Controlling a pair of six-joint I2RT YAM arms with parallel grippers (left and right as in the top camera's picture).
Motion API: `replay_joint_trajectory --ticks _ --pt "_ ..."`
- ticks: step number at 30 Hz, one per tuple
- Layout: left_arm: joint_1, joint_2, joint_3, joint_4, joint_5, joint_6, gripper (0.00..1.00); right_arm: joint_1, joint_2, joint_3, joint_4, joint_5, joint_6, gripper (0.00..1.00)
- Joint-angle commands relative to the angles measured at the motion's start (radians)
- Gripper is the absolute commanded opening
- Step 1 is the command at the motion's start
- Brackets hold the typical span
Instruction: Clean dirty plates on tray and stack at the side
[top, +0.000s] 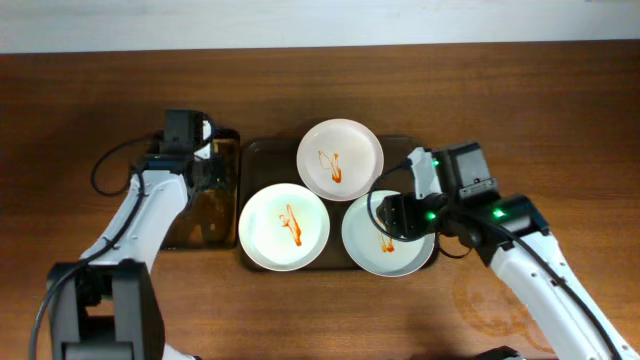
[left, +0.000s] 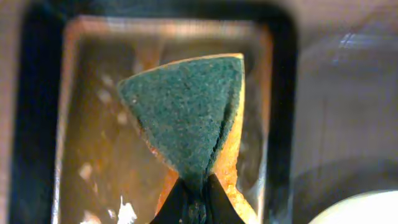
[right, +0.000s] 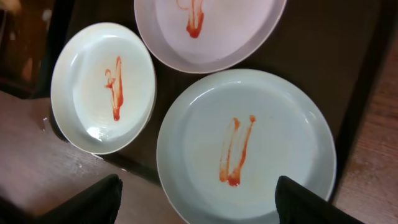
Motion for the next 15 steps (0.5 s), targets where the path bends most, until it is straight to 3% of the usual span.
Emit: replay_joint_trajectory --ticks 1,15 --pt "0.003 -0.11 0.015 0.073 -0.012 0.002 0.0 0.037 0.045 0.024 0.02 0.043 0.008 0.8" --pt "-0.014 -0.31 0.015 0.064 -0.06 0.009 0.0 0.057 0.131 0.024 0.053 0.043 0.005 0.8"
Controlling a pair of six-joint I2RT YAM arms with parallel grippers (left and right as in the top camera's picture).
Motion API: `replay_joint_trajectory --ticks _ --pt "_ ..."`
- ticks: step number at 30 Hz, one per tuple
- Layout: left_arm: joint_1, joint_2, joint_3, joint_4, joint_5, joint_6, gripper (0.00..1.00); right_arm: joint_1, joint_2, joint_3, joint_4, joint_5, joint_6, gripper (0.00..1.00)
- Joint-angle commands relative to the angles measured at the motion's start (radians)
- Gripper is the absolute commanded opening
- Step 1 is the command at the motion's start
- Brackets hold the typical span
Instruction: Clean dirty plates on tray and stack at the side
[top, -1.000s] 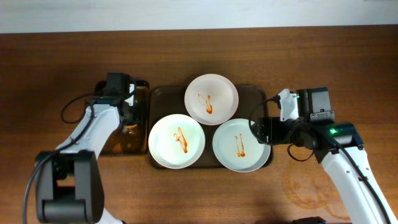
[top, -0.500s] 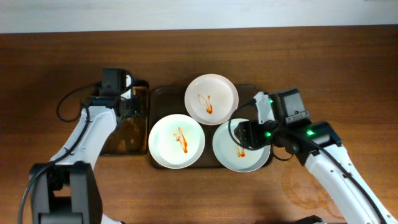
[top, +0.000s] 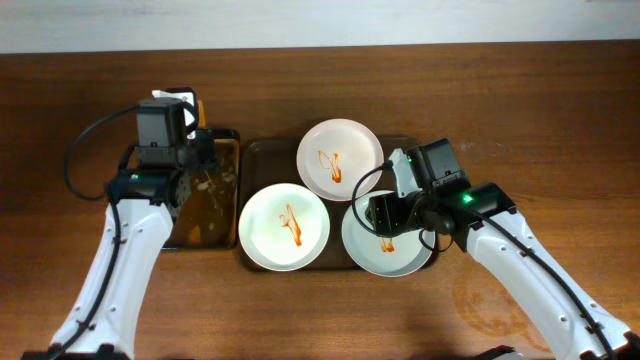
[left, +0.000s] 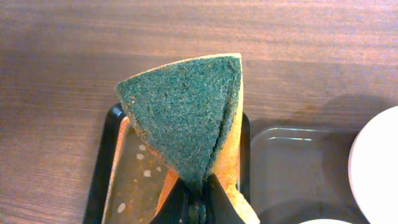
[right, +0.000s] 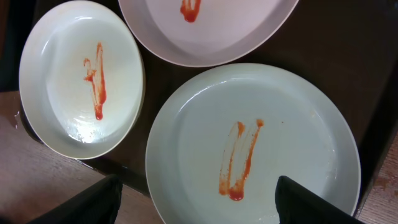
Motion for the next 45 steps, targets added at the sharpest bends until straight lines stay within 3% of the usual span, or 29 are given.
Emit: replay_joint_trajectory --ticks 1,19,25,29,35,41,45 --pt "-0.002 -0.067 0.014 -0.009 -0.033 0.009 0.0 0.009 0.005 0.023 0.004 0.01 -0.003 0.8" --pt "-0.002 -0.073 0.014 -0.035 -0.033 0.008 0.0 0.009 0.005 0.023 0.003 -0.004 0.003 0.77" --pt "-0.002 -0.016 -0.024 -0.2 -0.002 -0.025 0.0 0.017 0.005 0.023 0.004 -0.134 0.13 0.7" --pt "-0.002 0.06 -0.045 -0.23 0.073 -0.024 0.0 0.082 0.013 0.023 0.026 -0.122 0.134 0.69" --pt "-0.002 0.087 -0.045 -0.235 0.121 -0.014 0.0 0.216 0.134 0.023 0.142 -0.036 0.309 0.54" --pt "-0.002 0.087 -0.045 -0.271 0.123 -0.014 0.0 0.277 0.272 0.023 0.238 -0.015 0.456 0.51" --pt "-0.002 0.087 -0.045 -0.291 0.181 -0.014 0.0 0.279 0.336 0.023 0.256 -0.017 0.513 0.42"
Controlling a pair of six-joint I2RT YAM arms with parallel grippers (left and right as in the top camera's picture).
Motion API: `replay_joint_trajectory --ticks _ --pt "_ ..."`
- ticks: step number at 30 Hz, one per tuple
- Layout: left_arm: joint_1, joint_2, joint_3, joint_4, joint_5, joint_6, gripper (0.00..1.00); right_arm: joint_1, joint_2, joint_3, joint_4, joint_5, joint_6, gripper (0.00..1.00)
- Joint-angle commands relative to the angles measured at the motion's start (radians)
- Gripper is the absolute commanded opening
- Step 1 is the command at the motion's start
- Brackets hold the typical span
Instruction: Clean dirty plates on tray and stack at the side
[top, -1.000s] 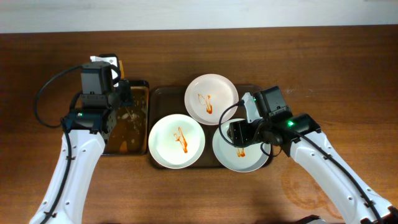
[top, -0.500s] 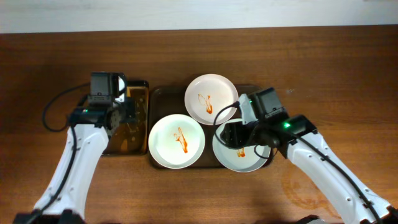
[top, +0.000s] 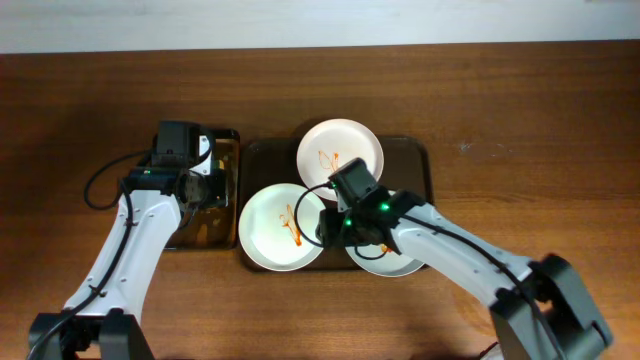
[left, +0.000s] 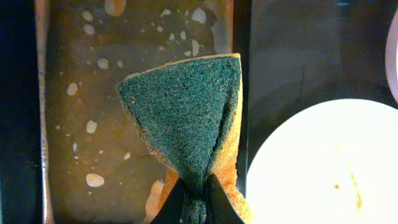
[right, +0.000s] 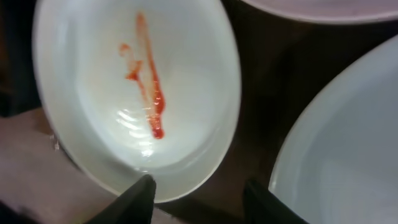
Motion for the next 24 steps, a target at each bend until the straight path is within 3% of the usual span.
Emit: replay_joint_trajectory --ticks 1,13,24 --pt "-0.002 -0.004 0.0 -0.008 0.084 -0.006 0.0 0.008 0.048 0.019 0.012 0.019 0.072 0.41" --pt "-0.002 -0.004 0.0 -0.011 0.278 -0.006 0.0 0.013 0.076 0.015 0.046 0.049 0.128 0.24" --pt "-0.045 -0.004 -0.037 -0.016 0.369 -0.006 0.0 0.038 0.09 0.007 0.047 0.096 0.169 0.21"
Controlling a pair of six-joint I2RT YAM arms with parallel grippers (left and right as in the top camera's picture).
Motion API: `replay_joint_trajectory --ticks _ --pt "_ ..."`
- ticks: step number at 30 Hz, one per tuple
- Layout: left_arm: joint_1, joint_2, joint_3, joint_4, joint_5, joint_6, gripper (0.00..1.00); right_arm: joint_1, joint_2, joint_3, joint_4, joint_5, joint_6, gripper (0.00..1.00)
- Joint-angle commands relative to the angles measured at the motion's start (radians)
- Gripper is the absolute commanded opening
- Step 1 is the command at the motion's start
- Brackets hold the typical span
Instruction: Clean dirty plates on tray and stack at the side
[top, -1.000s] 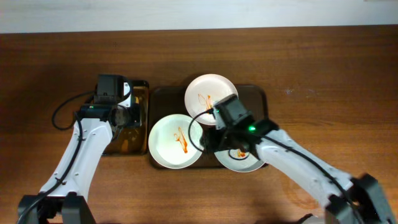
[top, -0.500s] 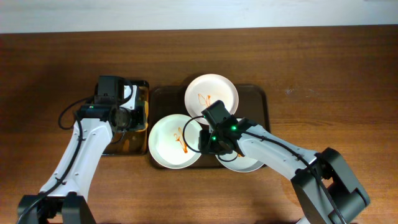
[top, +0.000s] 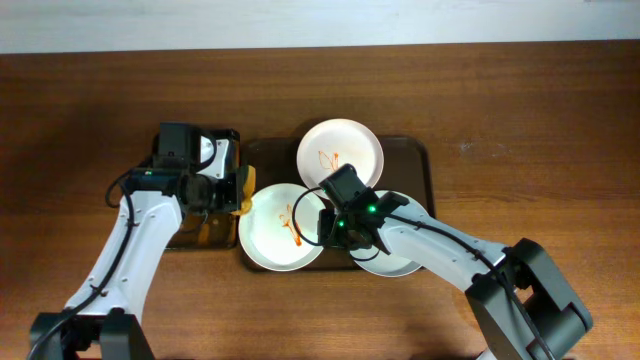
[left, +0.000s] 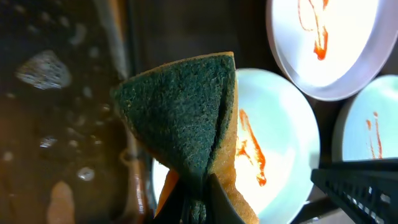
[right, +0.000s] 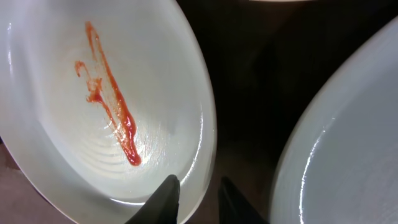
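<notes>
Three white plates smeared with red sauce lie on the dark tray (top: 415, 165): a back plate (top: 340, 160), a front left plate (top: 283, 227) and a front right plate (top: 400, 255). My left gripper (left: 198, 199) is shut on a folded green and yellow sponge (left: 180, 118), held over the left rim of the front left plate (left: 273, 143). My right gripper (right: 196, 193) is open with a narrow gap, its fingertips (right: 168, 190) straddling the right rim of the same plate (right: 74, 162). The front right plate (right: 348, 143) lies just beside it.
A dark basin (top: 200, 225) with soapy water stands left of the tray, directly under my left arm. The tray's raised rim runs between the basin (left: 56, 124) and the plates. Bare wooden table (top: 540, 120) lies to the right of the tray.
My left gripper has carried the sponge from over the basin to the left rim of the front left plate. My right gripper's fingers have narrowed and now sit around that plate's right rim.
My left gripper held the sponge in the basin, then high over the table, then above the basin again, and now at the front left plate. My right gripper stood wide open over the front right plate, then reached the front left plate, where it now straddles the rim.
</notes>
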Motion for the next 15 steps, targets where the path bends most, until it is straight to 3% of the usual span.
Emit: replay_joint_trajectory --ticks 1,9,15 --pt "-0.048 -0.004 -0.031 0.006 0.054 -0.006 0.0 0.01 0.029 0.007 0.004 0.033 0.058 0.2" --pt "-0.143 -0.002 -0.068 0.028 0.054 -0.074 0.0 0.01 0.07 0.007 0.008 0.0 0.232 0.13" --pt "-0.193 -0.002 -0.068 0.032 0.06 -0.274 0.0 0.009 0.07 0.007 0.027 0.0 0.266 0.11"
